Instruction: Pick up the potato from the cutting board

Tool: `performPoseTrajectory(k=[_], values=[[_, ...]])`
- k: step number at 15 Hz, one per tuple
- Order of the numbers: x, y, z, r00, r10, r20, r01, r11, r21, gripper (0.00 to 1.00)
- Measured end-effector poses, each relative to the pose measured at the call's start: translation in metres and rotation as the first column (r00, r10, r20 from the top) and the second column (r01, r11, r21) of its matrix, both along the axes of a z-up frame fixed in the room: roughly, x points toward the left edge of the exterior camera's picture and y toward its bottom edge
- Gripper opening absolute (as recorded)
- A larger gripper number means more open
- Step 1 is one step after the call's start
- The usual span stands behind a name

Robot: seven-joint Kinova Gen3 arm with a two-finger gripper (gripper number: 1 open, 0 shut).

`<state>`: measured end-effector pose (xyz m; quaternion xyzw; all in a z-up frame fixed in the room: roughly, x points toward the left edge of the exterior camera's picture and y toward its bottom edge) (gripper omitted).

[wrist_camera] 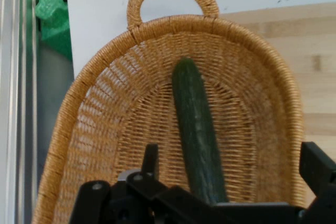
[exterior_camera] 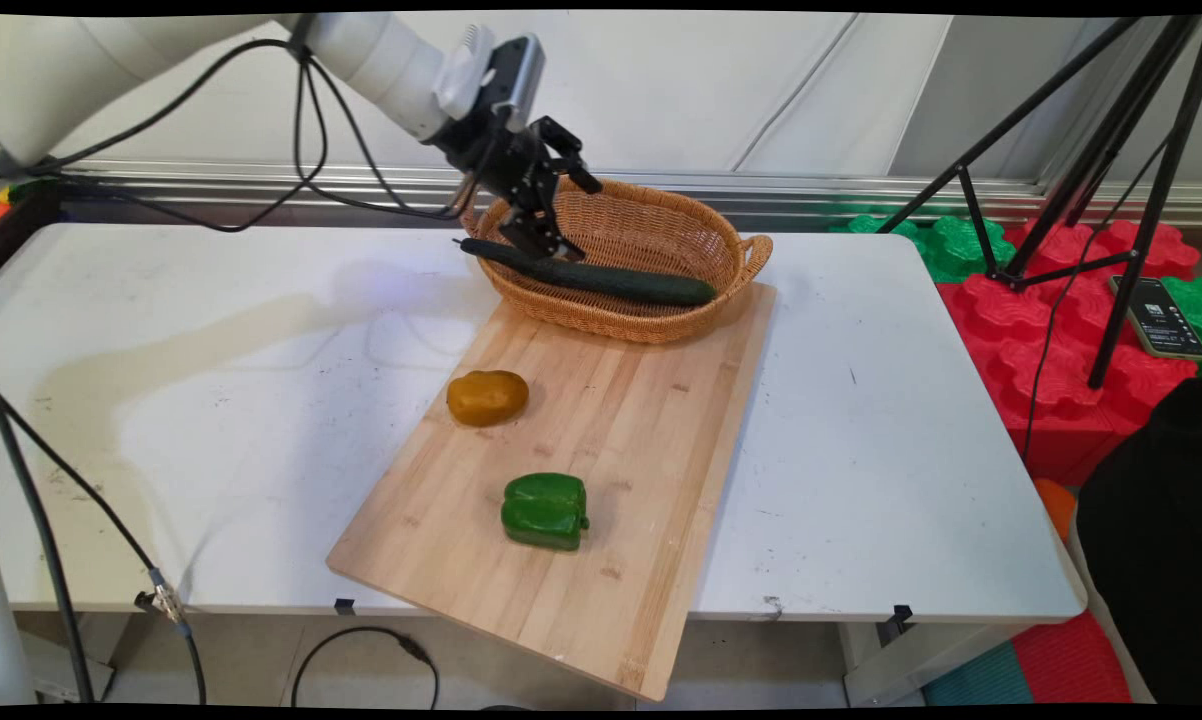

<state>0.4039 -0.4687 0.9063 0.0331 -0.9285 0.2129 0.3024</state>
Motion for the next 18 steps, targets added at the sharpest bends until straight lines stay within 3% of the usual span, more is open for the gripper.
performPoseTrajectory(k=[5,12,18], values=[[0.019,0.040,0.019,0.996,0.053,-0.066,-0.049,0.997,0.064,1.00],[0.035,0.089,0.033,0.987,0.120,-0.111,-0.104,0.984,0.142,1.00],[0.054,0.139,0.028,0.970,0.208,-0.126,-0.171,0.953,0.251,1.00]])
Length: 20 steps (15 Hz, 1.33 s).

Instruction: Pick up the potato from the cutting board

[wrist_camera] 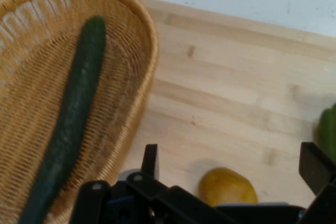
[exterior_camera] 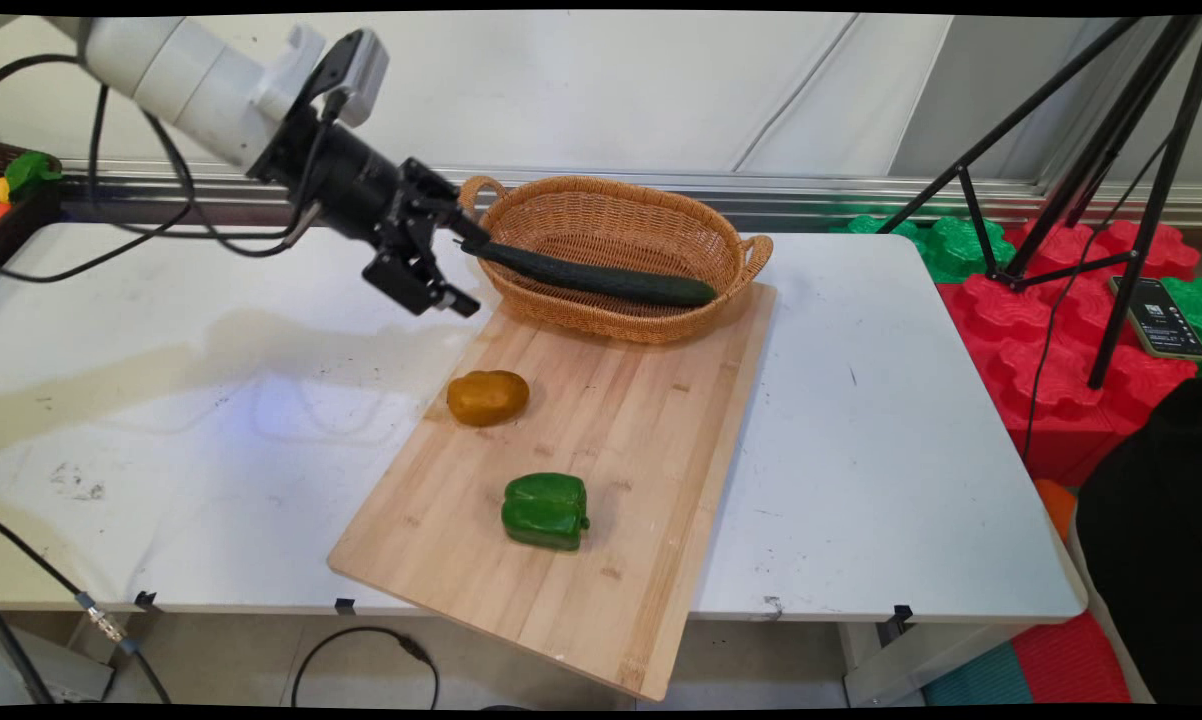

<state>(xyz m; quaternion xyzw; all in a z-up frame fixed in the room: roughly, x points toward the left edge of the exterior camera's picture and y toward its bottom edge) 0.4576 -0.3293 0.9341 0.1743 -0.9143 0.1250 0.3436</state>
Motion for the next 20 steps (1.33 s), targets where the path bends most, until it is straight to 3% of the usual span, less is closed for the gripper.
performPoseTrajectory(k=[8,20], values=[[0.006,0.023,-0.044,0.998,0.064,0.029,-0.067,0.993,0.093,1.00],[-0.011,0.002,-0.115,0.985,0.148,0.084,-0.161,0.971,0.176,1.00]])
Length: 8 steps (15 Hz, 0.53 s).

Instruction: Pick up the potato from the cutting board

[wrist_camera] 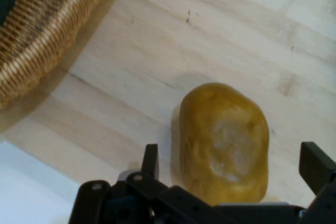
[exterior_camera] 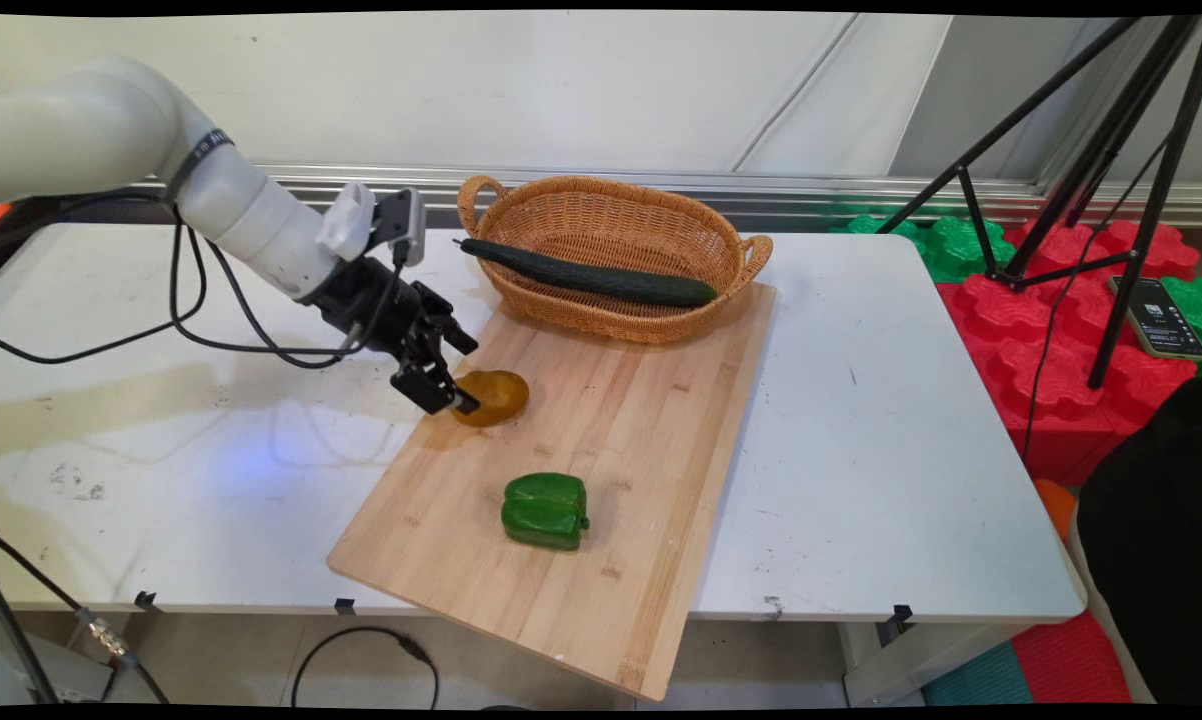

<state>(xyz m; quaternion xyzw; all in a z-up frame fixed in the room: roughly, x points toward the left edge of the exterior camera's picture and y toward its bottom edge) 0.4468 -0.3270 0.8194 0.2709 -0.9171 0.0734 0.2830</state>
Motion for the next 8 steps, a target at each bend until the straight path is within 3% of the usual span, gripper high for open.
performPoseTrajectory(k=[8], values=[[-0.002,-0.006,-0.024,1.000,0.016,0.010,-0.016,0.999,0.028,1.00]])
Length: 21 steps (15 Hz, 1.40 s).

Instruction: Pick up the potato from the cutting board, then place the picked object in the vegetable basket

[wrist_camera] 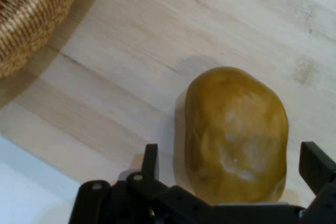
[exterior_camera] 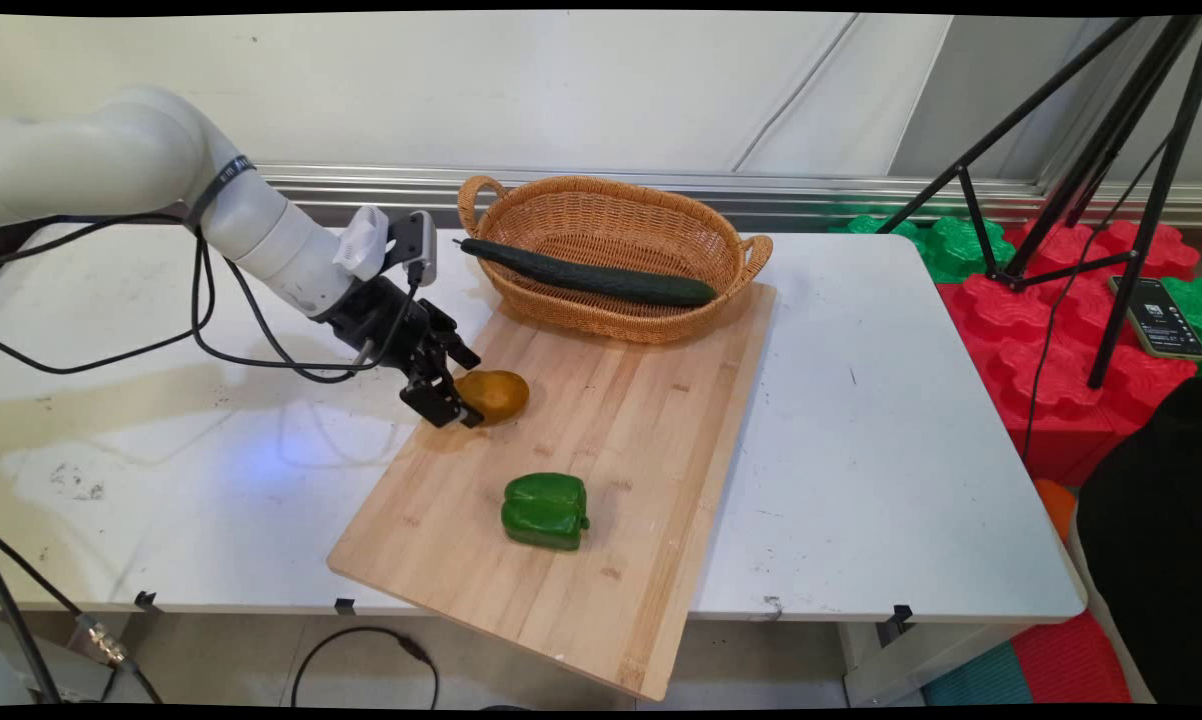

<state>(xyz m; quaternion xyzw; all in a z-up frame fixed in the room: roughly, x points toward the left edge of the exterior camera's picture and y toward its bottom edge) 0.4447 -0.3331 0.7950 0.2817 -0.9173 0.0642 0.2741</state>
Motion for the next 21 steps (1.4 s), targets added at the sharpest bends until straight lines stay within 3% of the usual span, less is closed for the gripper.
performPoseTrajectory(k=[1,2,11,21], values=[[-0.001,-0.001,-0.002,1.000,-0.001,-0.001,0.001,1.000,-0.001,1.00],[-0.001,-0.002,-0.004,1.000,-0.003,-0.002,0.003,1.000,-0.003,0.00],[0.004,0.005,-0.003,1.000,-0.021,-0.017,0.021,1.000,-0.023,0.00],[0.026,0.026,0.054,0.993,0.039,-0.115,-0.049,0.995,-0.085,0.00]])
